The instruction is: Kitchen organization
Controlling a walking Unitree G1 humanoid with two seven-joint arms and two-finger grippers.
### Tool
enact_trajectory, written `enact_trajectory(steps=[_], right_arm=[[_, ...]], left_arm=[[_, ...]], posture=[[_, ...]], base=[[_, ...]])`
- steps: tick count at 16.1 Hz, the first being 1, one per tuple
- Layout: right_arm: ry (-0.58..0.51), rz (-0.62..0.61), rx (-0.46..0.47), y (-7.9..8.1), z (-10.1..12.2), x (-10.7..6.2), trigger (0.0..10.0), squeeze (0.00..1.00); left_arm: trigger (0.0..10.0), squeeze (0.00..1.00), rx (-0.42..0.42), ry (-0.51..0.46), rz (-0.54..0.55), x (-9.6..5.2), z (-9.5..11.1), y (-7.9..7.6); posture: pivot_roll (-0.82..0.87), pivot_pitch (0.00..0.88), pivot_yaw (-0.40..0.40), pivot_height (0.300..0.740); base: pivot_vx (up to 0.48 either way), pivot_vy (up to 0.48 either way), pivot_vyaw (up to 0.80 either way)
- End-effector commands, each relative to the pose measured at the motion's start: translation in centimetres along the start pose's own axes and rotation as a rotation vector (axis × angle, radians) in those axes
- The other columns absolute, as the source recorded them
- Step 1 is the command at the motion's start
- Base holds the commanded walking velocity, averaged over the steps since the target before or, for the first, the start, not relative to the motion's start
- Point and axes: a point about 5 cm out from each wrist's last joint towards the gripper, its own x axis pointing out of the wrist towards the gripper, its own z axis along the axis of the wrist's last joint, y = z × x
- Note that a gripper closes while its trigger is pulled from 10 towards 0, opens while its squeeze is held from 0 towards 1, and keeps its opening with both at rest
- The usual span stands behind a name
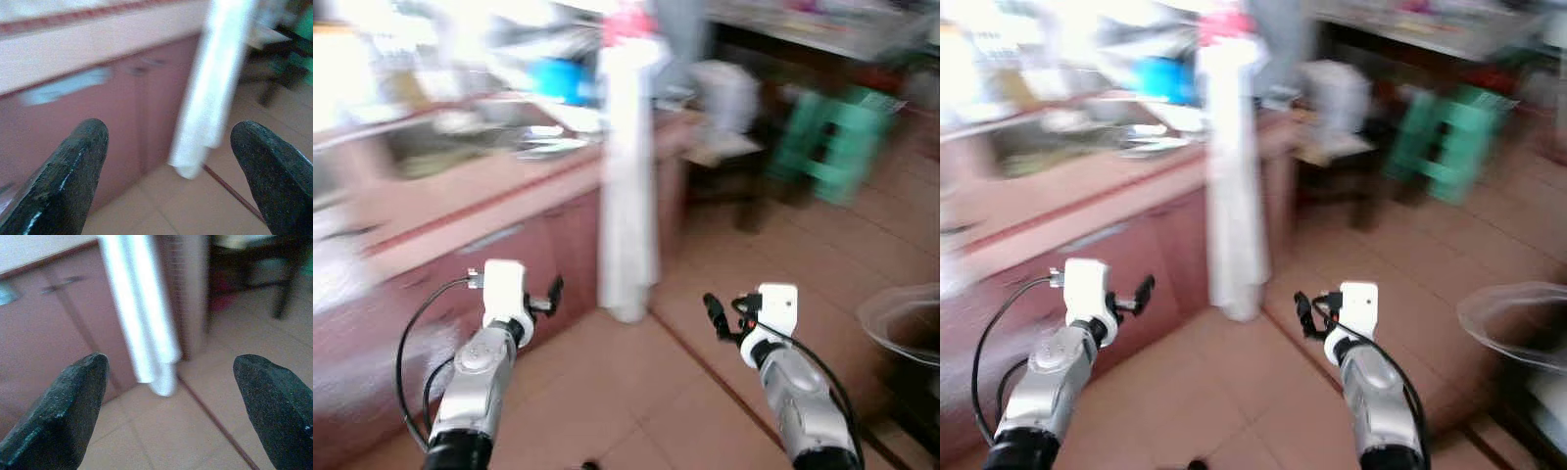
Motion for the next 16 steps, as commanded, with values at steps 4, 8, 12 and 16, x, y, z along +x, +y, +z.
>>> enact_trajectory(steps=[4, 8, 12, 16], right_arm=[[-0.022, 0.025, 0.013, 0.9, 1.0, 0.3, 10.0, 0.00], [-0.034, 0.023, 0.032, 1.2, 1.5, 0.2, 10.0, 0.00], [-0.064, -0.012, 0.044, 1.2, 1.8, 0.1, 10.0, 0.00], [-0.065, -0.047, 0.058, 1.4, 1.3, 0.1, 10.0, 0.00]], left_arm=[[10.0, 0.00, -0.038, -0.033, 0.094, -0.2, 1.0, 0.5], [10.0, 0.00, -0.048, -0.006, 0.082, -0.6, 1.1, 0.0], [10.0, 0.00, -0.060, 0.015, 0.064, -1.0, 0.5, -0.7], [10.0, 0.00, -0.050, 0.018, 0.079, -1.6, 0.1, -0.7]], posture=[[0.01, 0.000, 0.029, 0.740], [0.01, 0.000, 0.022, 0.740], [0.03, 0.000, 0.014, 0.740], [0.04, 0.000, 0.028, 0.740]], base=[[0.000, 0.000, 0.80], [0.000, 0.000, 0.60], [0.000, 0.000, 0.00], [0.000, 0.000, 0.00]])
